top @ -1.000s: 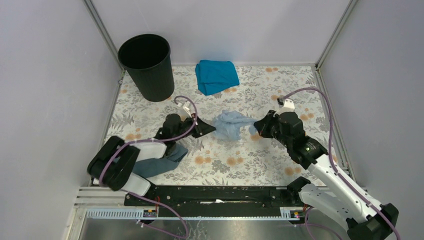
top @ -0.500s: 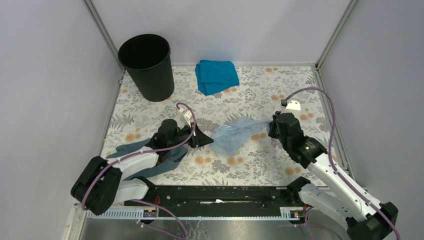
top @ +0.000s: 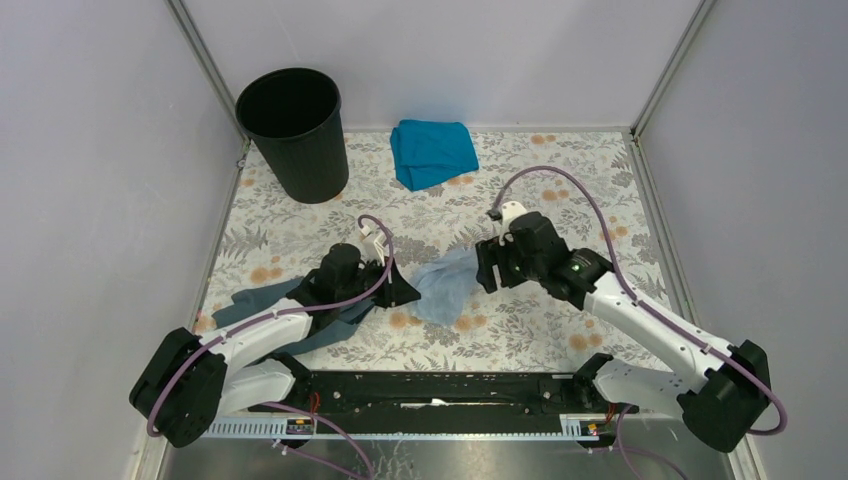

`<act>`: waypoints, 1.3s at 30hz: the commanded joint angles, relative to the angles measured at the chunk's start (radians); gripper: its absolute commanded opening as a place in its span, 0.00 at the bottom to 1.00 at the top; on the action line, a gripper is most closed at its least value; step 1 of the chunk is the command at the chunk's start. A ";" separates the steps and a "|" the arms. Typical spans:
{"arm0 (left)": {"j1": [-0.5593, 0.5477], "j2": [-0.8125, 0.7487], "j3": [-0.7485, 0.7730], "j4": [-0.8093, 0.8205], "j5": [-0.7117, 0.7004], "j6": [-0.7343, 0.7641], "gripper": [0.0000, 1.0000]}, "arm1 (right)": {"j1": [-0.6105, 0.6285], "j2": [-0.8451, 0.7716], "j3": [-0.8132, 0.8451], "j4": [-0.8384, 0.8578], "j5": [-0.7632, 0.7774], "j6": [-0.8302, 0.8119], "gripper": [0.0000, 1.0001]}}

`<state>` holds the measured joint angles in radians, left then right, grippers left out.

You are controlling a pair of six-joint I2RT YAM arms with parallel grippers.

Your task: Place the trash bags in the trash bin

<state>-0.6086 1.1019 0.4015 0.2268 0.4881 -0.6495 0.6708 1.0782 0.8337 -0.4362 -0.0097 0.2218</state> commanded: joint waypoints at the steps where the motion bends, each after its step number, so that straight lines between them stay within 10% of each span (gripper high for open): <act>1: -0.001 -0.012 0.037 -0.013 -0.023 0.032 0.00 | 0.079 0.091 0.157 -0.043 0.103 -0.112 0.78; 14: -0.003 -0.011 0.022 0.010 -0.013 0.027 0.00 | 0.153 0.345 0.040 0.397 0.172 -0.460 0.78; 39: -0.003 0.066 0.016 0.082 0.029 0.025 0.00 | 0.154 0.528 0.110 0.567 0.239 -0.567 0.77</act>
<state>-0.6090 1.1629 0.4019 0.2466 0.4938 -0.6430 0.8204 1.5616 0.9035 0.0643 0.2417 -0.3004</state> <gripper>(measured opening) 0.005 0.769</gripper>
